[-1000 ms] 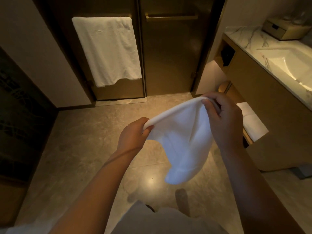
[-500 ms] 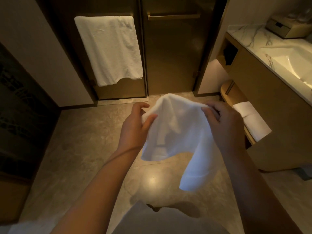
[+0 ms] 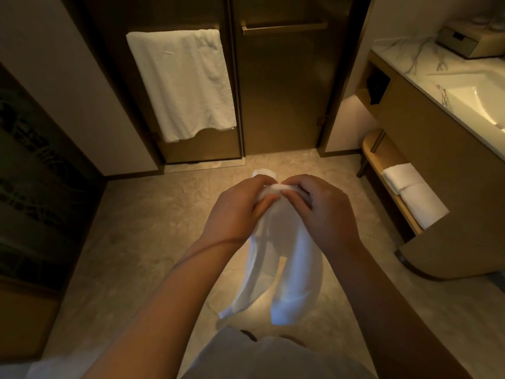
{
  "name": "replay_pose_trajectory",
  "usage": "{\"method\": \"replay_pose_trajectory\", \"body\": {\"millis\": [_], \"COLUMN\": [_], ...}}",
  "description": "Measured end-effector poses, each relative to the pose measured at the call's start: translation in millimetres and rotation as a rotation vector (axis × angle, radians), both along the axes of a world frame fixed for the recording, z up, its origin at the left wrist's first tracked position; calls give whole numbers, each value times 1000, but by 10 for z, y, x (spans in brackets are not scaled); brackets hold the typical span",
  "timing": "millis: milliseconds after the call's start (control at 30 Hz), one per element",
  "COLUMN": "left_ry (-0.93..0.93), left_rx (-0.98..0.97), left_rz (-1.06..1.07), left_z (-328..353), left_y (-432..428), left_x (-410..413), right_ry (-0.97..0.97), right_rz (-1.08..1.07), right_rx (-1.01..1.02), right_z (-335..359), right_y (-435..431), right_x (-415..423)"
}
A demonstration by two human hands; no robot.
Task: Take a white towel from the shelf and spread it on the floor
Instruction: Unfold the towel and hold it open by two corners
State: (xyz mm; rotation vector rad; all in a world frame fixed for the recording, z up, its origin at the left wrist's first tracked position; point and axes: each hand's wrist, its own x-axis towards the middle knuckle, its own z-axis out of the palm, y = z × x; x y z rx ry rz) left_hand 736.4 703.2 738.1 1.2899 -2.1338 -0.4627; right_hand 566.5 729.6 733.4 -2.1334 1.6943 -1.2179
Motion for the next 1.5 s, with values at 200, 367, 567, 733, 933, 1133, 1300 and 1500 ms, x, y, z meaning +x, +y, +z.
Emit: {"method": "replay_pose_trajectory", "body": {"millis": [200, 367, 567, 733, 933, 1133, 1300, 1500], "left_ry": [39, 90, 136, 129, 62, -56, -76, -4], "left_rx": [-12, -30, -84, -125, -71, 86, 134, 178], "left_rz": [134, 176, 196, 270, 336, 85, 17, -23], "left_z": [-2, 82, 196, 223, 132, -46, -162, -135], "left_y": [20, -6, -72, -151, -191, -68, 6, 3], "left_x": [1, 33, 107, 232, 380, 272, 100, 66], "right_ry": [-112, 50, 87, 11, -3, 50, 95, 106], "right_rz": [-49, -2, -119, -235, -219, -93, -42, -8], "right_rx": [98, 303, 386, 360, 207, 184, 162, 136], "right_z": [-102, -319, -645, -746, -487, -199, -130, -66], "right_y": [20, 65, 141, 157, 66, -43, -59, -20], "right_x": [-3, -155, -279, -336, -346, -151, -23, -11]}}
